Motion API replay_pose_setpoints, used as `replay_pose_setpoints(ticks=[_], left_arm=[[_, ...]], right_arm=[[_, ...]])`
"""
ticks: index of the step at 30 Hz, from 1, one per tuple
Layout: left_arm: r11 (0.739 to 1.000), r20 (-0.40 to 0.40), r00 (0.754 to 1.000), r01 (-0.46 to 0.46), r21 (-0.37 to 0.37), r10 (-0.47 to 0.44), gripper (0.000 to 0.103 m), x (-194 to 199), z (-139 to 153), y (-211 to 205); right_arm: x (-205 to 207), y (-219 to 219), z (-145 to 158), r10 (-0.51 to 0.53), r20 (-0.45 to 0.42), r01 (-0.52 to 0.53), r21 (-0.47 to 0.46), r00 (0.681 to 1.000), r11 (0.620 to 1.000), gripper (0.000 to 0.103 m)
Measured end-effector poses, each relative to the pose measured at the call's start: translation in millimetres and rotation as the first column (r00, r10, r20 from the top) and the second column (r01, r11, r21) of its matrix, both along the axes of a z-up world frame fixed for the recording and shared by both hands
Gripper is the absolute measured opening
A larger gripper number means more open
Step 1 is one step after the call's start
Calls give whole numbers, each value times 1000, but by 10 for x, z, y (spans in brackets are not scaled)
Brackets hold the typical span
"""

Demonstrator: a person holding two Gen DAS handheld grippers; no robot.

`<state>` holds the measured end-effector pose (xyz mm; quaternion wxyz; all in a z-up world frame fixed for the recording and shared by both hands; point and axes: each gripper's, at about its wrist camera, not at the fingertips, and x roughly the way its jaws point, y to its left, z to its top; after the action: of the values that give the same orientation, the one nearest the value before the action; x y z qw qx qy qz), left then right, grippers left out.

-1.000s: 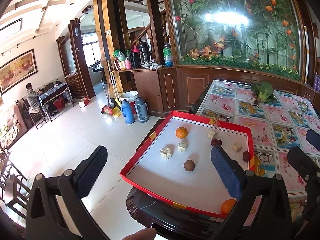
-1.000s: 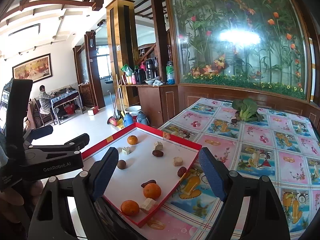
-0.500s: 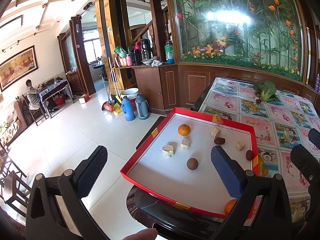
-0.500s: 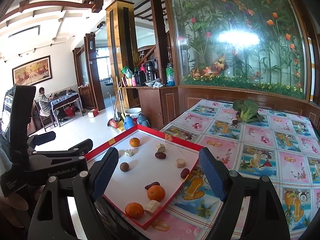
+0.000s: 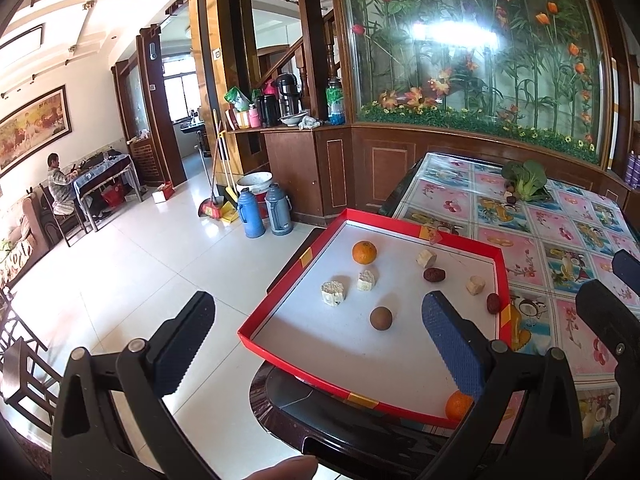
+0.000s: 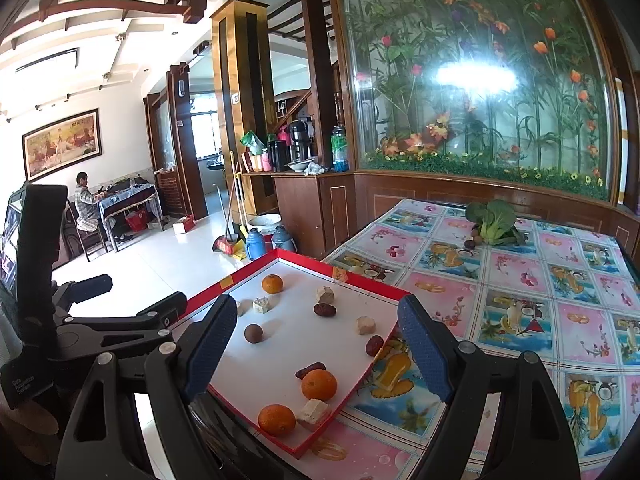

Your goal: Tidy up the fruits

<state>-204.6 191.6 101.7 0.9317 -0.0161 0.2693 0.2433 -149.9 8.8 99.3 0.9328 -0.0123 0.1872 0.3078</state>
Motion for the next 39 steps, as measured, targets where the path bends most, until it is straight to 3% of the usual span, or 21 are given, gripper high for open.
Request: replay_pose_setpoints(ticks=[11,21,39], left_arm=[[998,-11,1000,-12,-63,12,103,-95,-44,138],[999,-8,1000,-28,-38,28,103,-180,-25,148],[1000,81,997,9,15,-10,103,-953,246,-321]], right_arm=[[19,30,3,-7,-34,8,7,999,1000,83],[-50,-83,85,-23,-59,26,61,998,998,83],[-852,-519,329,-81,49,75,116,996,990,83]])
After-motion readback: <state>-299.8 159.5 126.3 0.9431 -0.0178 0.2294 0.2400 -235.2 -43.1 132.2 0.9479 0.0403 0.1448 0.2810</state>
